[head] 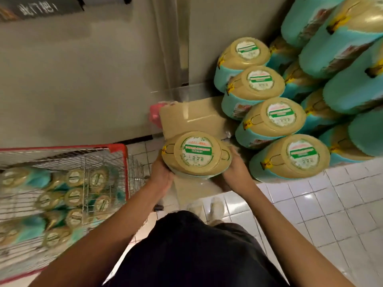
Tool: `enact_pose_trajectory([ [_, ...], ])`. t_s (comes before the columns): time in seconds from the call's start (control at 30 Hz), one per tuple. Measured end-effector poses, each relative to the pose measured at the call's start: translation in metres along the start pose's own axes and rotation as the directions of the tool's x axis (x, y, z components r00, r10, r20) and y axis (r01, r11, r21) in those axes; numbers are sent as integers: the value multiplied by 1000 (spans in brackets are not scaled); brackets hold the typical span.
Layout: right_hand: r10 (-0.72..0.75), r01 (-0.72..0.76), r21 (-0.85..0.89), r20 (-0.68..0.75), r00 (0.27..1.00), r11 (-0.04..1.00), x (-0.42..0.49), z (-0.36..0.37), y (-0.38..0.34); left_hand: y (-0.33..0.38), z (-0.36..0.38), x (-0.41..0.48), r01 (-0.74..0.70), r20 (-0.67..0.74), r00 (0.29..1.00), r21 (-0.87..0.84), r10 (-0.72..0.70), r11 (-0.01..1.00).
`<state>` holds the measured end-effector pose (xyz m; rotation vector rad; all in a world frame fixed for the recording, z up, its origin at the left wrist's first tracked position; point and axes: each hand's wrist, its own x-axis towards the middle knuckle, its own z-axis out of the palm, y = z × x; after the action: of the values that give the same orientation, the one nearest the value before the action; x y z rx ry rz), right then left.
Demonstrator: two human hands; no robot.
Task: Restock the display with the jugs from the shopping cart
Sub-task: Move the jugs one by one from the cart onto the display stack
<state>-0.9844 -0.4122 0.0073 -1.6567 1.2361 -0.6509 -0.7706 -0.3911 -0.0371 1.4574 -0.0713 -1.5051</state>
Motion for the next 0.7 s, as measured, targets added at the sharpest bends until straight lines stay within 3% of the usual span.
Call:
enact_pose_trajectory([
  [0.13,-59,60,-14,62,996,998,22,-6,7,4,5,-3,-58,-134,990,-29,54,998],
  [0.23,-40,41,-10,71,997,999,32,-7,14,2,8,-4,-92,-156,984,-66,81,994],
  [0.33,37,-38,74,14,999,997,38,-5,10,-6,12,-2,-125,-215,972,-127,96,984],
  [0.4,178,-168,124,-73,981,978,39,4,10,-13,13,-2,-115,-277,957,-89,87,989],
  [0.47,411,-351,370,-95,907,860,34,14,8,-20,14,-1,-111,-338,938,-73,81,991],
  [0.5,536,-416,553,-65,842,722,28,19,5,-23,15,-1,-106,-366,928,-93,65,990],
  [0.57,663,-476,739,54,747,477,12,24,-5,-23,18,-3,-81,-391,920,-146,18,986],
  [0.63,609,-455,784,126,783,422,-2,21,-15,-21,23,-6,-63,-393,920,-158,-4,985],
  [0.7,518,-412,796,147,843,444,-5,18,-21,-18,28,-5,-79,-380,925,-157,14,984],
])
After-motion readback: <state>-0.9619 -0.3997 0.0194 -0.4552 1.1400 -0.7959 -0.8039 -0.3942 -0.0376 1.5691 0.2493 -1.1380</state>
